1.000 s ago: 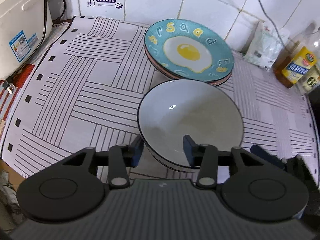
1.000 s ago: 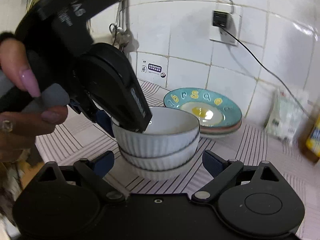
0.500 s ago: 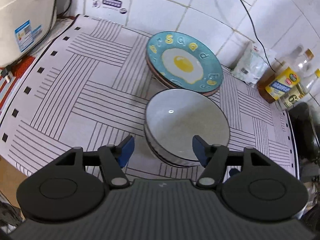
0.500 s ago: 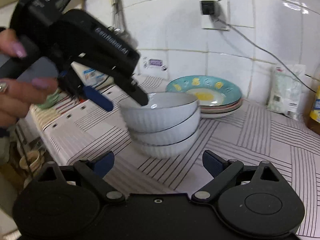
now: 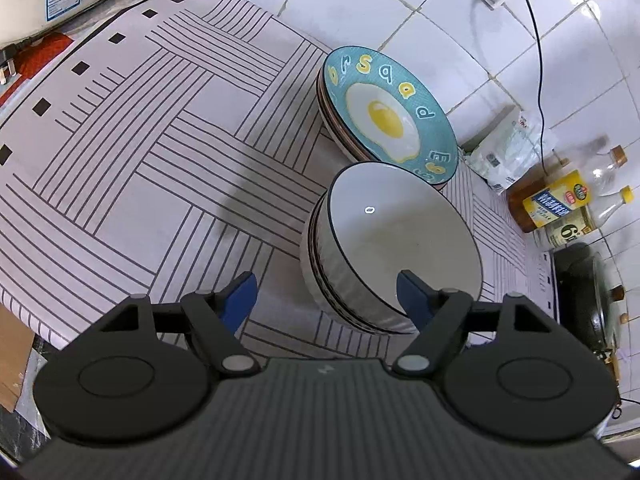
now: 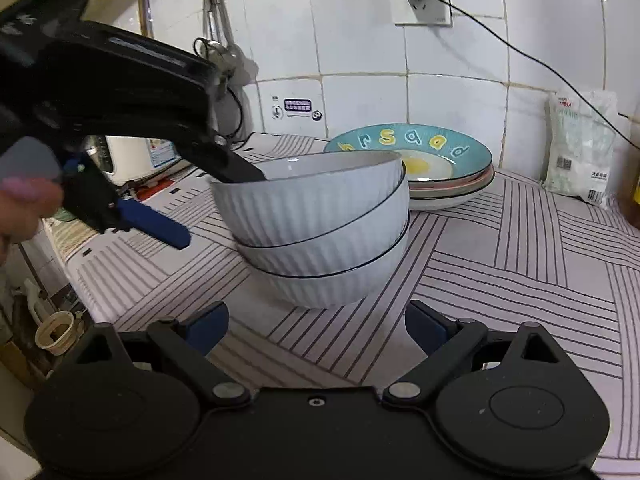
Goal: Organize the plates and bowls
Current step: 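Lift the three nested bowls with both grippers and set them on the egg plate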
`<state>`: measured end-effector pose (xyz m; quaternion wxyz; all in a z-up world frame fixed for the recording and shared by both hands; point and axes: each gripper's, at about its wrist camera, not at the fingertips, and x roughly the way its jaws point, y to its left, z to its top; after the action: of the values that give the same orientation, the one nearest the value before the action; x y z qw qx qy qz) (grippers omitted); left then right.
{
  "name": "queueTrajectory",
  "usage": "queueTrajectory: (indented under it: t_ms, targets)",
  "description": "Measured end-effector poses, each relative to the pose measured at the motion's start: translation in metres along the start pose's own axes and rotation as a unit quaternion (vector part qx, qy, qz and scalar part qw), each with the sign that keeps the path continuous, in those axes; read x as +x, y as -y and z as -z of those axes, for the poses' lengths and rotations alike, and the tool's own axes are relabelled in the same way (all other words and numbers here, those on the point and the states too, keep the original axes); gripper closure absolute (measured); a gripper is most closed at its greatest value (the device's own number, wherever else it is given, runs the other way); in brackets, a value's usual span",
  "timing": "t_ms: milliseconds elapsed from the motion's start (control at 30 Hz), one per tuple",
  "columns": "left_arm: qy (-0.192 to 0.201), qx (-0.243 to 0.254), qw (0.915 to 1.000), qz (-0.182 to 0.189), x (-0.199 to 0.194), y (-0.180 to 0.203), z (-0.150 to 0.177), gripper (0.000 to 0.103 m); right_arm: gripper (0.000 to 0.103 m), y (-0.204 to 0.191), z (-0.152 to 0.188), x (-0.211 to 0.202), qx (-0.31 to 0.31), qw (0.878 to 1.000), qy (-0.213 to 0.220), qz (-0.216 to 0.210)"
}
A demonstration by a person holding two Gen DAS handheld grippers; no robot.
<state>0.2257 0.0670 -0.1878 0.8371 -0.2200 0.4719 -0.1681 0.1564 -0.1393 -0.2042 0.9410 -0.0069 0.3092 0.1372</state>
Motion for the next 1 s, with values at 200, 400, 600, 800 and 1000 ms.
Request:
queueTrajectory:
  t_ms: [200, 400, 600, 800, 1000]
  targets:
    - [0.001, -0.004, 1.0000, 0.008, 0.017, -0.002, -0.001, 0.030, 0.006, 0.000, -0.004, 0.026, -0.044, 0.999, -0.004, 0.001]
    - [0.009, 0.001, 0.9999, 0.012, 0.030, -0.002, -0.004, 0.049, 0.005, 0.008, -0.017, 0.043, -0.050, 0.999, -0.007, -0.012]
    - [0.004, -0.011, 0.9997, 0.021, 0.045, -0.004, -0.011, 0.061, 0.001, 0.014, -0.025, 0.056, -0.072, 0.996, -0.023, -0.037]
    - [-0.001, 0.002, 0.9995, 0.030, 0.045, -0.004, -0.012, 0.061, 0.000, 0.023, -0.033, 0.067, -0.088, 0.993, -0.033, -0.071]
    - [-0.007, 0.035, 0.9991, 0.024, 0.039, 0.003, -0.011, 0.061, 0.000, 0.026, -0.031, 0.064, -0.094, 0.991, -0.035, -0.087]
